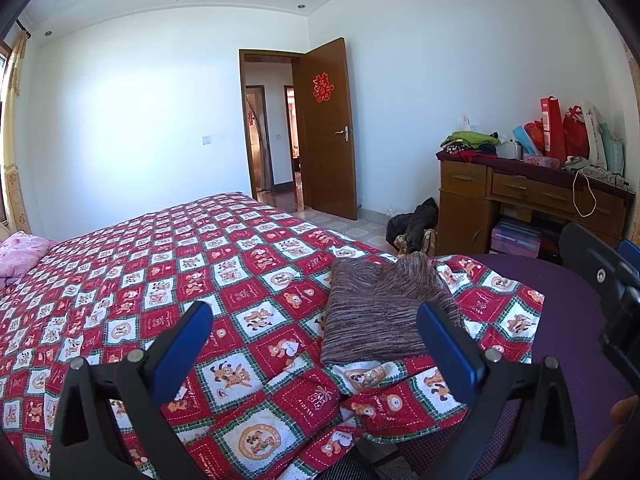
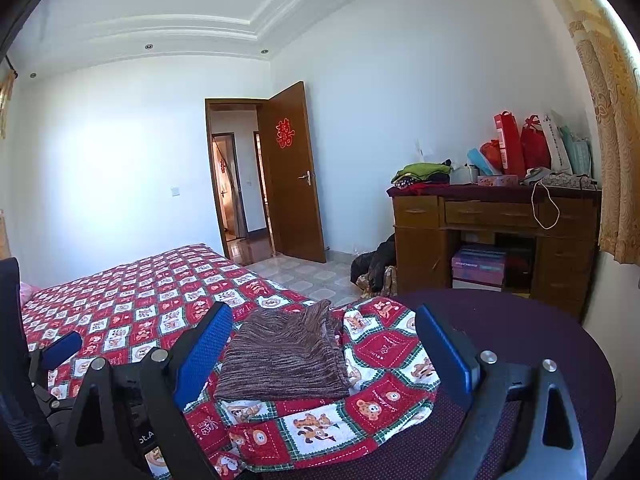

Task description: Fold small clothes

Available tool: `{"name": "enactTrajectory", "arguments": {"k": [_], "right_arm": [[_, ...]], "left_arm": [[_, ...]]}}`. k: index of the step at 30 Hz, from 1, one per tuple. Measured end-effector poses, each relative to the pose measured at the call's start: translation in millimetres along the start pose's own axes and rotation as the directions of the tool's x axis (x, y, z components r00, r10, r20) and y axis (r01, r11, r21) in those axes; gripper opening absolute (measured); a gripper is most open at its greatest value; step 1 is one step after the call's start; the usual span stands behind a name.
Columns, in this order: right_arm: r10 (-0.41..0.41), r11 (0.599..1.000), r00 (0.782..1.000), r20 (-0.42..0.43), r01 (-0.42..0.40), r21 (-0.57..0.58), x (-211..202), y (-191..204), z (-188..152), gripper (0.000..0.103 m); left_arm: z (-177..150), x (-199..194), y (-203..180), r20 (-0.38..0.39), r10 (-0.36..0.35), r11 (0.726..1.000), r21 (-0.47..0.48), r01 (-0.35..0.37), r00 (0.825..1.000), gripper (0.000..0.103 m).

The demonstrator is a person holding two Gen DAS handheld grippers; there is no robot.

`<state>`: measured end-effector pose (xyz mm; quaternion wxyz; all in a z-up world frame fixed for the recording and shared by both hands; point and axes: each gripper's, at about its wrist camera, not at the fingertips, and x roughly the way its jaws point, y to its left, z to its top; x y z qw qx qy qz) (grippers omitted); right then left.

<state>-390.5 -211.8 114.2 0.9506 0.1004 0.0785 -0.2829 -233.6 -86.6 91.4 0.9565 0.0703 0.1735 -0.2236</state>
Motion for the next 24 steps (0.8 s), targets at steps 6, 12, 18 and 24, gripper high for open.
{"name": "enactTrajectory", "arguments": {"k": [6, 12, 18, 24], "right_arm": [[0.002, 1.000, 1.000, -0.002, -0.002, 0.001, 0.9, -0.4, 0.5, 0.093], [0.001, 1.000, 1.000, -0.003, -0.001, 0.000, 0.3, -0.2, 0.1, 0.093], [-0.006, 1.000, 1.000, 0.007, 0.006, -0.002, -0.5, -0.7, -0.1, 0.094], [-0.008, 1.000, 1.000, -0.002, 0.008, 0.005, 0.2, -2.0, -0.9, 0.094]], "left_arm": [[-0.6, 0.5, 0.3, -0.002, 0.000, 1.000, 0.000, 0.000, 1.000, 0.103], [-0.1, 0.5, -0.5, -0.001, 0.003, 1.000, -0.002, -0.003, 1.000, 0.103], [-0.6, 1.9, 1.7, -0.006, -0.002, 1.000, -0.010, 0.002, 1.000, 0.103], [-0.5, 7.9, 5.4, -0.042, -0.011, 0.999, -0.038, 0.010, 0.999, 0.103]]}}
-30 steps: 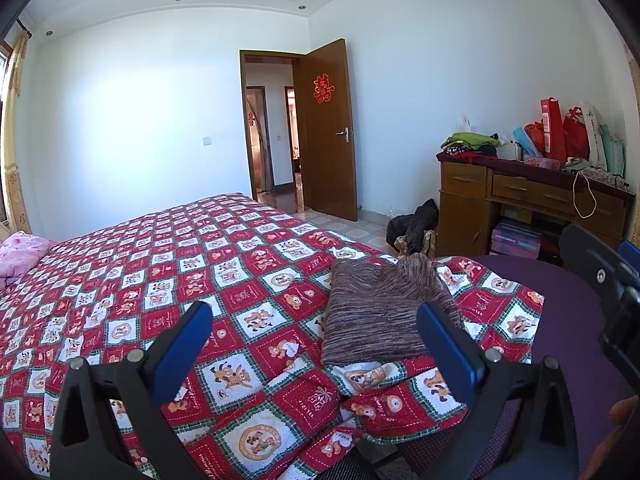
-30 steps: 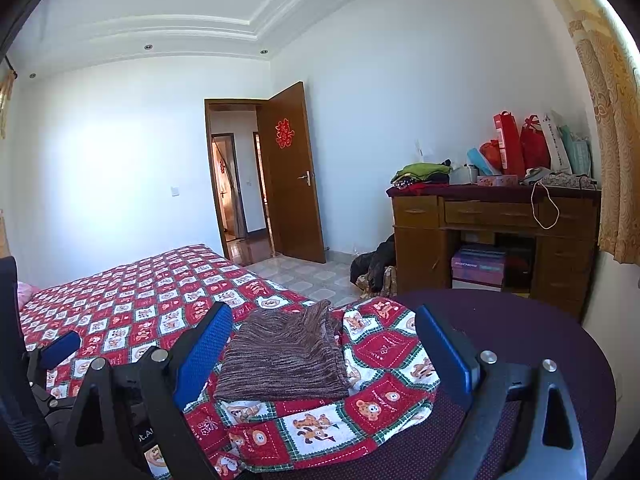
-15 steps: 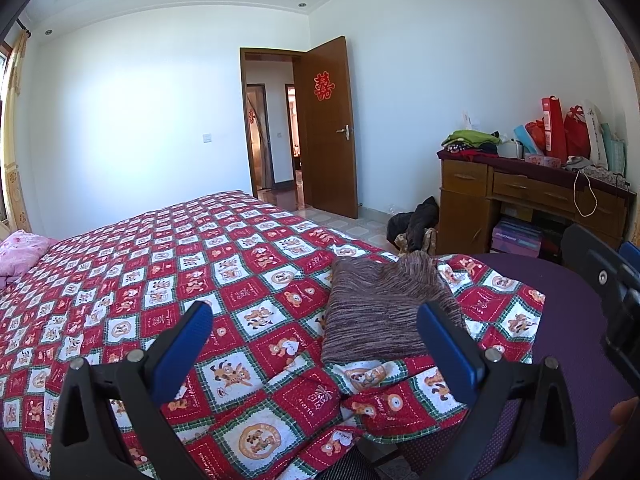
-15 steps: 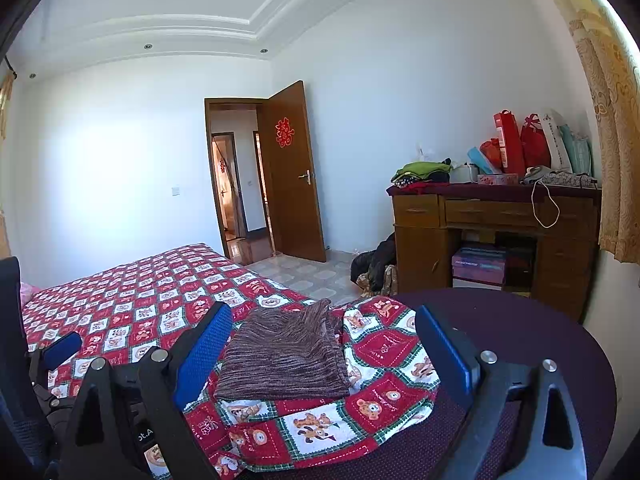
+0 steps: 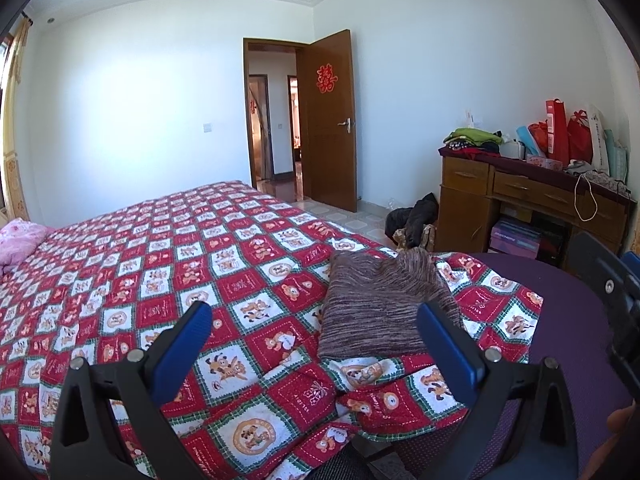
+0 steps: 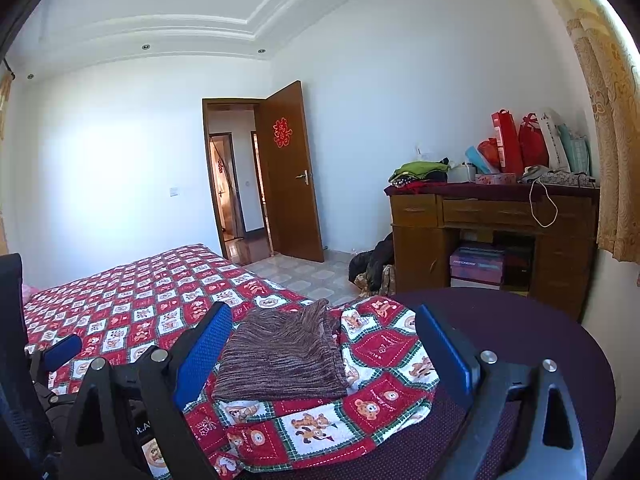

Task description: Fold small clothes

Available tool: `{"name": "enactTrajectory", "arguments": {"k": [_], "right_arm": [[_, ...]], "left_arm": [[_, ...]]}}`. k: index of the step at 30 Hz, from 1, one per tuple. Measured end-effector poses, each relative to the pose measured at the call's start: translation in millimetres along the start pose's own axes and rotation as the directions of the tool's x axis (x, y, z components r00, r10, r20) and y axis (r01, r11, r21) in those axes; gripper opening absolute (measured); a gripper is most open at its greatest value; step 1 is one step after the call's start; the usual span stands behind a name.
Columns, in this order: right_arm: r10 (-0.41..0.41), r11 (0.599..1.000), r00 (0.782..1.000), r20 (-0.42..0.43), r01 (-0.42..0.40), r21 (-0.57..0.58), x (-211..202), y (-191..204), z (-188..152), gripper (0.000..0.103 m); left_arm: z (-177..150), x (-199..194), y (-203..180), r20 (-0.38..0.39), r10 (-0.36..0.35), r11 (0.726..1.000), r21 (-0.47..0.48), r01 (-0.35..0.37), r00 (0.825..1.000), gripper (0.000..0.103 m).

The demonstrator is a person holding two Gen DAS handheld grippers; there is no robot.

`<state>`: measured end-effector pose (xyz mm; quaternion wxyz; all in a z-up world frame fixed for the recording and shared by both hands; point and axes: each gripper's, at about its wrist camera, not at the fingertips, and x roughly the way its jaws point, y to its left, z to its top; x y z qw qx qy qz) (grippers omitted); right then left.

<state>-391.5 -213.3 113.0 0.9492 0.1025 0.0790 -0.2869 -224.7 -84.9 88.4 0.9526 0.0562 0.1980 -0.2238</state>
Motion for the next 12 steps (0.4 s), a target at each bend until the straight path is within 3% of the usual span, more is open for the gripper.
{"name": "enactTrajectory", "arguments": {"k": [12], "right_arm": [[-0.001, 1.000, 1.000, -0.013, 0.001, 0.006, 2.4, -1.0, -2.4, 0.094]], "left_arm": [[0.0, 2.7, -0.5, -0.011, -0.003, 1.000, 0.000, 0.003, 1.000, 0.103]]}}
